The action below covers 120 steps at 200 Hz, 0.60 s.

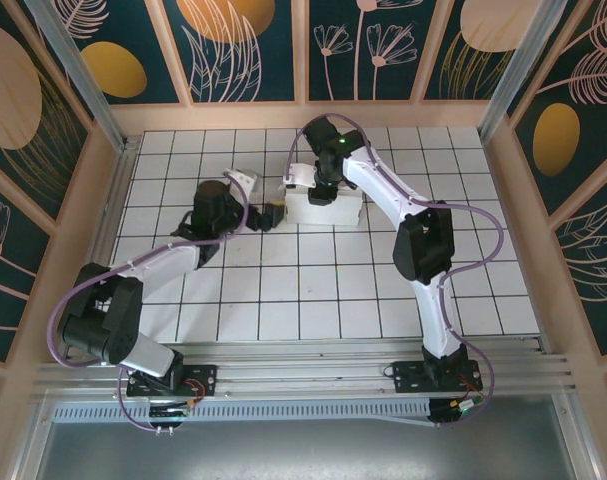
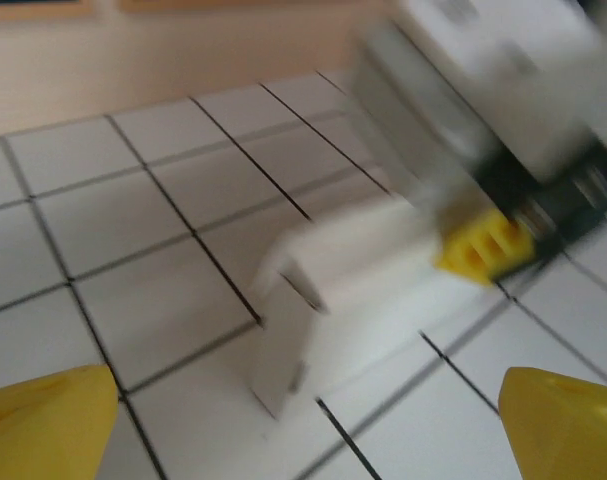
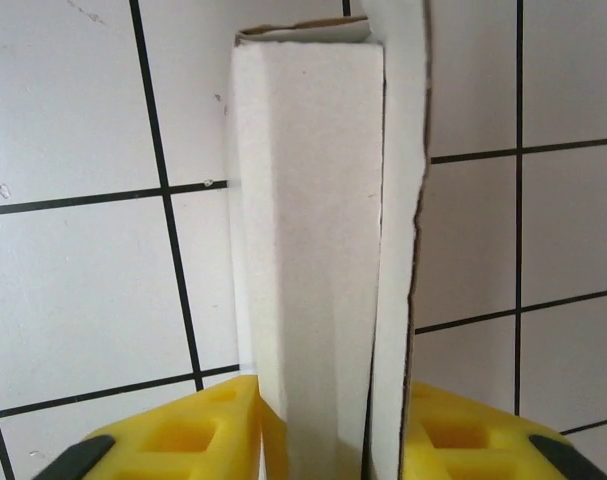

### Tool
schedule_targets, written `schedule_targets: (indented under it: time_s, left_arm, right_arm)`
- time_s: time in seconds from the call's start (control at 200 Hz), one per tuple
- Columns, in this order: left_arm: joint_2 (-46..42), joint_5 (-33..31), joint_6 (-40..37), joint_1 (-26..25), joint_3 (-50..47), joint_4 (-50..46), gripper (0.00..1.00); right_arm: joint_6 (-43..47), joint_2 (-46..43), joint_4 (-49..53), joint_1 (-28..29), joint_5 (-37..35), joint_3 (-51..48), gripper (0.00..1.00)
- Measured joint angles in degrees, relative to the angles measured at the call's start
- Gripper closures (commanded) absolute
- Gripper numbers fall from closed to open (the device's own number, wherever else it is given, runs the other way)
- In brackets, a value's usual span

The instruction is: Fold the paper box

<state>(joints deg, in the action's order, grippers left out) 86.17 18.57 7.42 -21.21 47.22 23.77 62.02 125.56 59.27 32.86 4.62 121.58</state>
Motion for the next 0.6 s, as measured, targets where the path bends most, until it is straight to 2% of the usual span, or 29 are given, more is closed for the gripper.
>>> schedule_targets:
  time_s: [0.07, 0.18, 0.25, 0.345, 0.435, 0.601]
  left_arm:
    - [0.9, 1.42, 5.27, 3.32, 4.98, -2.36, 0.07]
    - [6.34, 6.05, 10.67, 6.97, 16.76, -7.45, 0.29]
    - [9.22, 9.35, 11.04, 7.65, 21.38, -9.9, 0.31]
    - [11.91, 16.0, 6.05, 7.67, 24.63, -15.63, 0.26]
    - [15.72, 22.97, -3.08, 7.63, 29.46, -24.59, 0.25]
    - [22.88, 29.18, -16.2, 7.74, 39.56, -37.97, 0.26]
  right_arm:
    - [0.07, 0.0, -0.2, -0.11, 0.04, 0.0, 0.63]
    - [0.09, 0.02, -0.42, -0.26, 0.39, 0.0, 0.63]
    - [0.11, 0.02, -0.42, -0.37, 1.01, 0.0, 0.64]
    - [0.26, 0.02, -0.42, -0.57, 1.88, 0.0, 0.65]
    - [0.35, 0.02, -0.42, -0.83, 2.71, 0.0, 0.66]
    - [0.52, 0.02, -0.37, -0.96, 4.11, 0.0, 0.66]
